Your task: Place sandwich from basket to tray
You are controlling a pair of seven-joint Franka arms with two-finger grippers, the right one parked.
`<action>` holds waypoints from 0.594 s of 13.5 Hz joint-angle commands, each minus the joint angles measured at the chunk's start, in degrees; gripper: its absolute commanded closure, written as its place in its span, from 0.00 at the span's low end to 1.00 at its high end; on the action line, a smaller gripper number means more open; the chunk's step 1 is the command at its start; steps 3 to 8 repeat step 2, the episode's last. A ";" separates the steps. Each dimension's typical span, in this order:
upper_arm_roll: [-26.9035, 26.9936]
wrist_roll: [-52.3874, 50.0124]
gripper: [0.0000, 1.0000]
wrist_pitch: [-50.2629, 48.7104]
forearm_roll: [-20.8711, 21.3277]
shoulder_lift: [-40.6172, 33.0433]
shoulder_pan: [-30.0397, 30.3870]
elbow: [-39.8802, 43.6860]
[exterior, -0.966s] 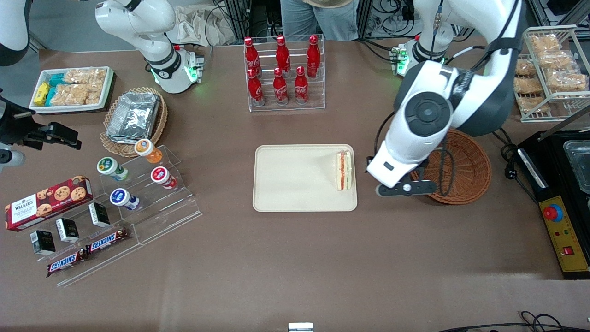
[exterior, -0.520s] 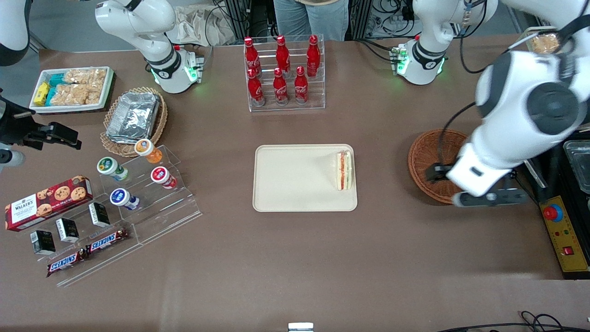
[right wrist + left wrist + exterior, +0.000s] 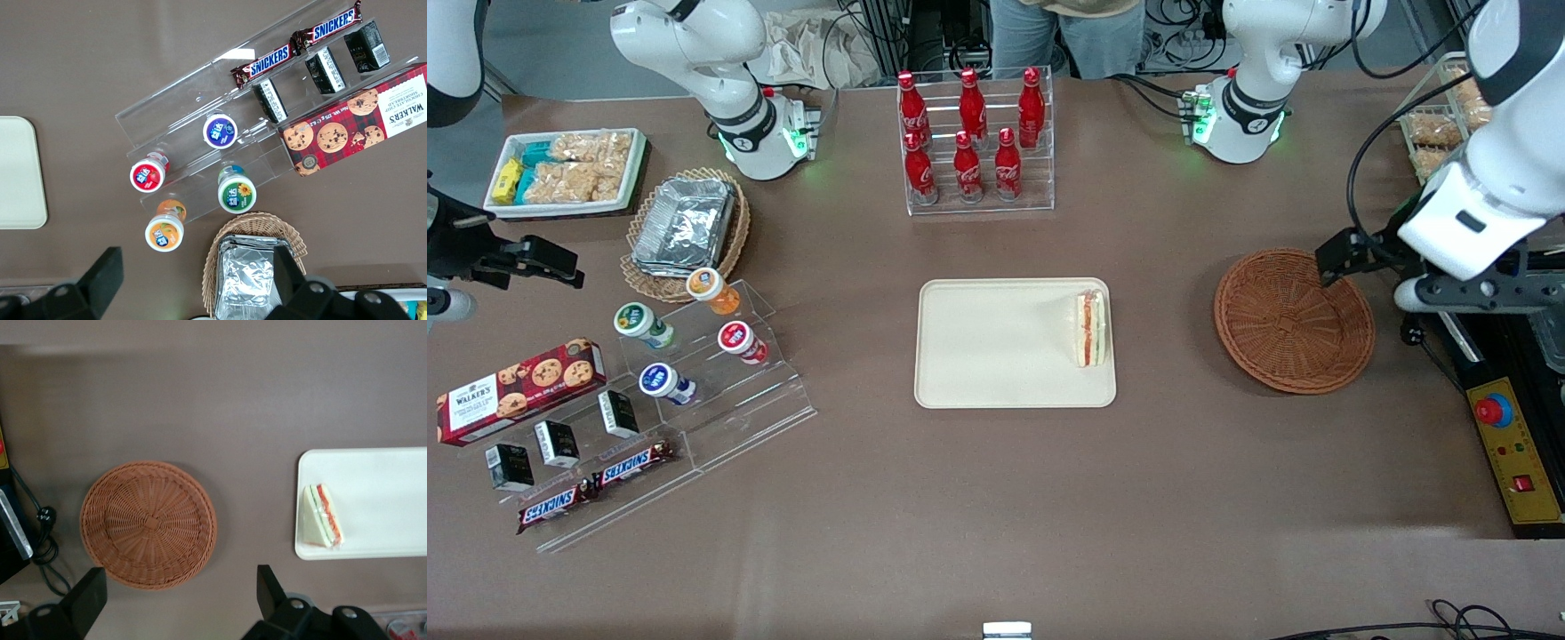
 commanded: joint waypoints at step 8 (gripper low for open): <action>-5.30 1.25 0.00 0.98 -0.93 -2.26 6.50 -3.36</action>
